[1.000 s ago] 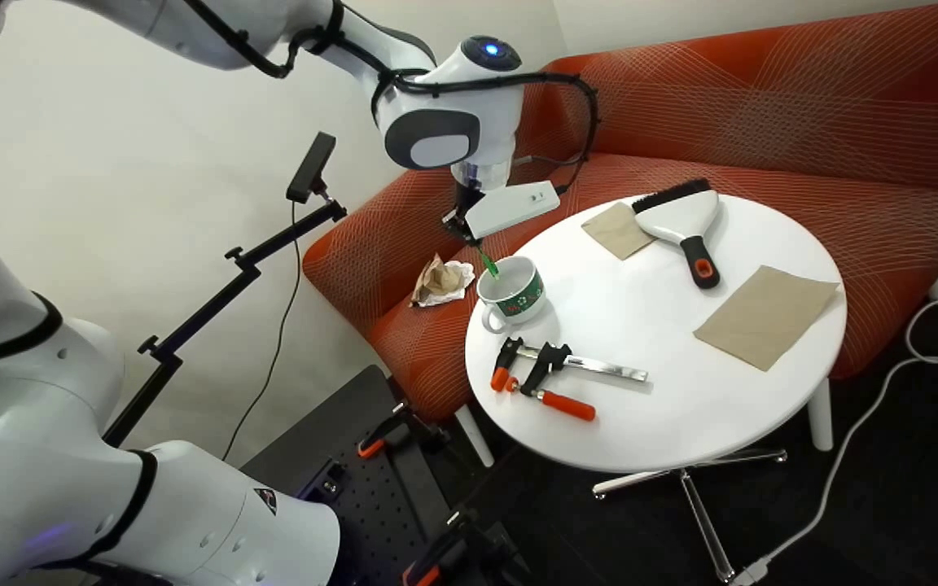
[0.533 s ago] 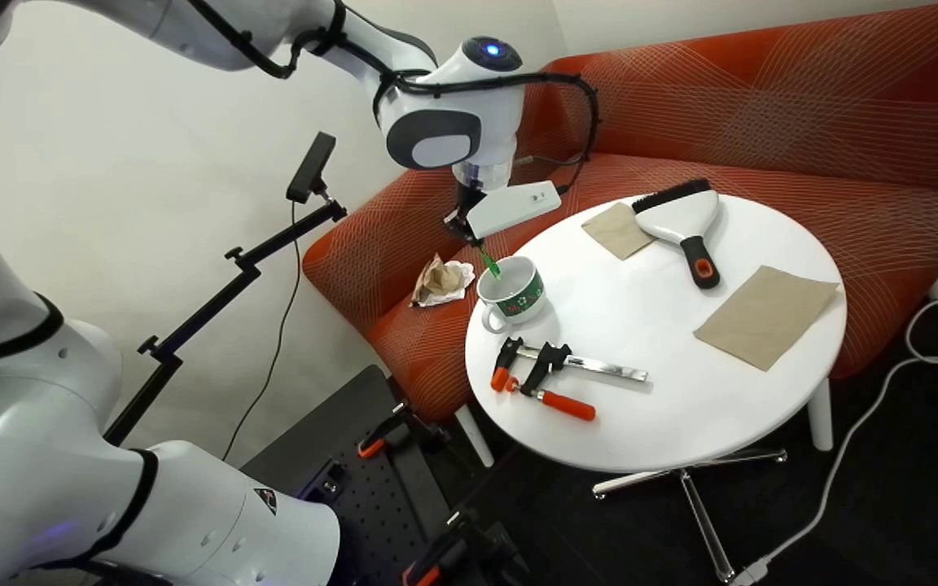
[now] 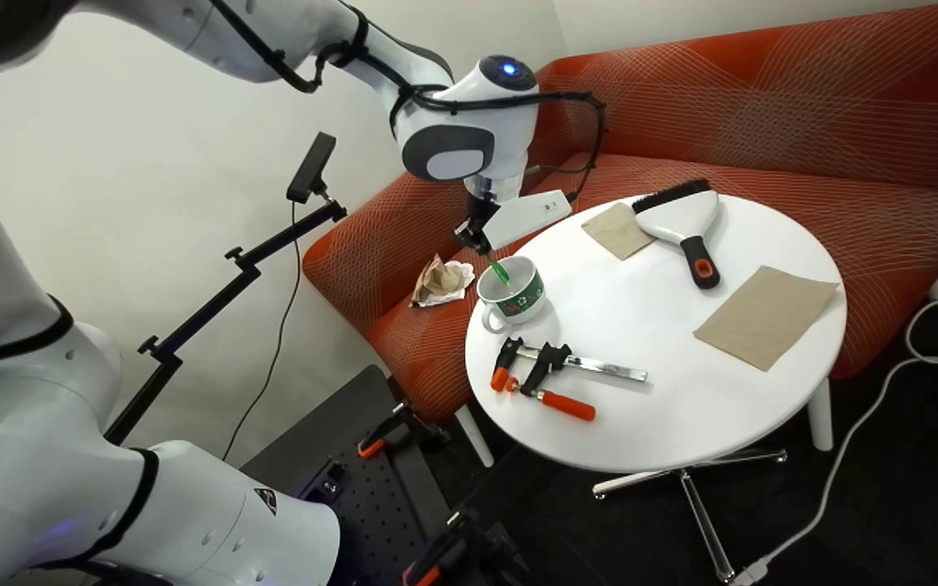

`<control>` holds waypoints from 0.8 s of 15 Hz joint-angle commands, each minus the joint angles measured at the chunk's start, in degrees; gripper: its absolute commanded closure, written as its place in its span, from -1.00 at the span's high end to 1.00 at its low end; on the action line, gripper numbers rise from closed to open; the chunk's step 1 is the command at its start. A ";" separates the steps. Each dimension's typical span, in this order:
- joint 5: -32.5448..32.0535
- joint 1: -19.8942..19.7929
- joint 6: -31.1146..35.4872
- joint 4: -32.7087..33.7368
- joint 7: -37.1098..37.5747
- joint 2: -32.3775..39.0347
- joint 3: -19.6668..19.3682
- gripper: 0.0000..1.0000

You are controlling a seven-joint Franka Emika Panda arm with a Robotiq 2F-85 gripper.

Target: Pick up the pen from the table and put it in the mug cup.

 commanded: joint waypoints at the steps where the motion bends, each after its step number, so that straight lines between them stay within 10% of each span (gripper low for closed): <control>1: 2.04 0.36 0.53 2.68 -4.28 2.81 -0.60 -0.94; 3: 1.82 0.71 0.72 3.53 -4.51 3.96 -0.90 -0.94; 4: 1.51 0.89 0.70 3.82 -3.96 4.38 -1.05 -0.26; 12: 1.44 1.00 1.21 3.21 -3.13 3.13 -1.00 0.81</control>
